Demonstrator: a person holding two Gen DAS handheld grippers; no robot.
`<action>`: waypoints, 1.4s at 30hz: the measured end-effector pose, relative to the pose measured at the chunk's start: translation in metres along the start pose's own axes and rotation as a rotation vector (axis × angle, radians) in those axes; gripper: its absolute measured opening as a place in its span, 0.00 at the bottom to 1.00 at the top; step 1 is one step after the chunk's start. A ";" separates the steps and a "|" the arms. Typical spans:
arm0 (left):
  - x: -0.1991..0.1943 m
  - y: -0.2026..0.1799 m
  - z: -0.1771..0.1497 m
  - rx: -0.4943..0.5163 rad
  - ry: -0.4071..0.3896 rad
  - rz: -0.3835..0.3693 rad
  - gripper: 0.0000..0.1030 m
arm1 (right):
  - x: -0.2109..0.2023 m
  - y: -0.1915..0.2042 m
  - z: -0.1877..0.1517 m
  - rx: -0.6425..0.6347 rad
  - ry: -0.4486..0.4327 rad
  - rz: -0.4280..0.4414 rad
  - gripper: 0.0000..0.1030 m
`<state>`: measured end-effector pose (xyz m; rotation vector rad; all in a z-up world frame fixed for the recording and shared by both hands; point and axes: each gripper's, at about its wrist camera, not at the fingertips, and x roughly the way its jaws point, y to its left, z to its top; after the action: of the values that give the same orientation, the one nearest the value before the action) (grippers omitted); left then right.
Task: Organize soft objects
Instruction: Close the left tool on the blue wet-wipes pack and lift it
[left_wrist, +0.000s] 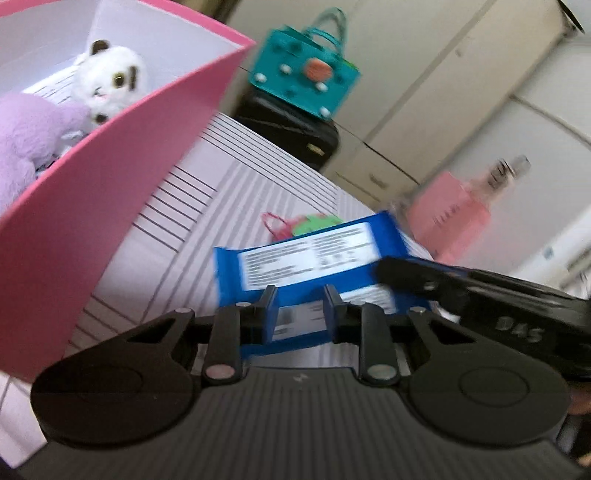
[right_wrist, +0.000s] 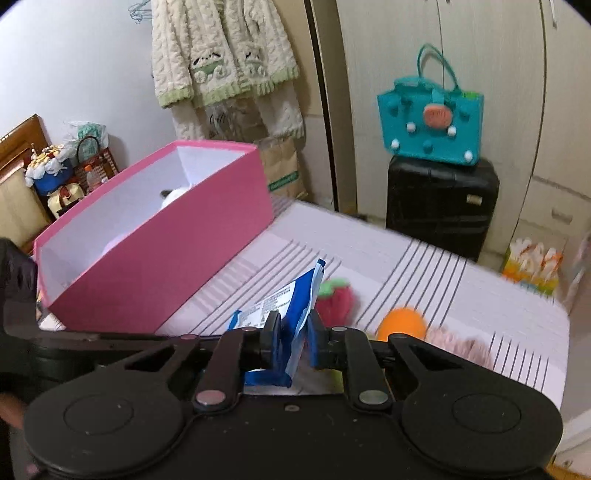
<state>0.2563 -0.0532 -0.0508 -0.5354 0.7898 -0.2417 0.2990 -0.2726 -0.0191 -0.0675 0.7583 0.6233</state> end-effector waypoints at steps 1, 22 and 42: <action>-0.003 -0.004 -0.001 0.032 0.013 0.001 0.23 | -0.001 0.001 -0.004 0.011 0.012 0.005 0.18; 0.001 -0.009 -0.019 0.218 0.144 0.060 0.52 | -0.017 -0.030 -0.081 0.260 0.066 -0.025 0.18; 0.007 -0.017 -0.022 0.234 0.172 0.030 0.35 | -0.011 -0.027 -0.098 0.301 0.065 -0.049 0.32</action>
<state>0.2451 -0.0789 -0.0588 -0.2843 0.9219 -0.3512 0.2471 -0.3269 -0.0880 0.1706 0.9036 0.4572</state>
